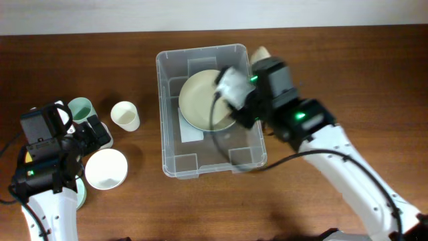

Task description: Pack container

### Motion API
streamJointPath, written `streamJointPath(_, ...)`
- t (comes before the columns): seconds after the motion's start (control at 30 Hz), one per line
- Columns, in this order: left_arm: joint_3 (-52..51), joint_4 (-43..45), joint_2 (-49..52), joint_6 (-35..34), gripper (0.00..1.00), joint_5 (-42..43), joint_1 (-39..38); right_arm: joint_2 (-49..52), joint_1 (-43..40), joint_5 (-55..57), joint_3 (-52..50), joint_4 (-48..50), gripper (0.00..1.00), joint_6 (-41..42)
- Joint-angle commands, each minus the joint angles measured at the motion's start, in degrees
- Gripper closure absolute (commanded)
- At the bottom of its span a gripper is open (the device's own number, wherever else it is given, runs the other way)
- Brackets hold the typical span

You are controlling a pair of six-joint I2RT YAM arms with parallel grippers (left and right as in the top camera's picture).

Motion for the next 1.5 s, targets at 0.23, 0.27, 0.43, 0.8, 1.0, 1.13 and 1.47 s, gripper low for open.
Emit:
streamJointPath(0.23, 1.1, 0.0, -0.2, -0.7, 0.01, 0.7, 0.3, 5.9, 5.2, 8.6, 0.4, 1.7, 0.96, -8.1)
streamJointPath(0.27, 1.1, 0.0, -0.2, -0.7, 0.0, 0.7, 0.3, 5.9, 5.1, 8.7, 0.4, 1.6, 0.96, -8.0)
streamJointPath(0.43, 1.1, -0.1, -0.2, -0.7, 0.0, 0.7, 0.3, 5.8, 5.1, 11.3, 0.4, 2.1, 0.96, -6.1)
streamJointPath(0.8, 1.1, -0.3, -0.2, -0.7, 0.01, 0.7, 0.3, 5.3, 5.1, 12.5, 0.4, 2.7, 0.96, -6.1)
streamJointPath(1.0, 1.1, -0.5, -0.2, -0.7, 0.01, 0.7, 0.3, 5.0, 5.1, 12.5, 0.4, 3.0, 0.96, -5.0)
streamJointPath(1.13, 1.1, -0.8, -0.2, -0.7, 0.01, 0.7, 0.3, 5.0, 5.1, 12.5, 0.4, 3.1, 0.96, -5.0)
streamJointPath(1.47, 1.1, -0.9, -0.2, -0.7, 0.0, 0.7, 0.3, 4.8, 5.1, 12.6, 0.4, 3.5, 0.96, -1.5)
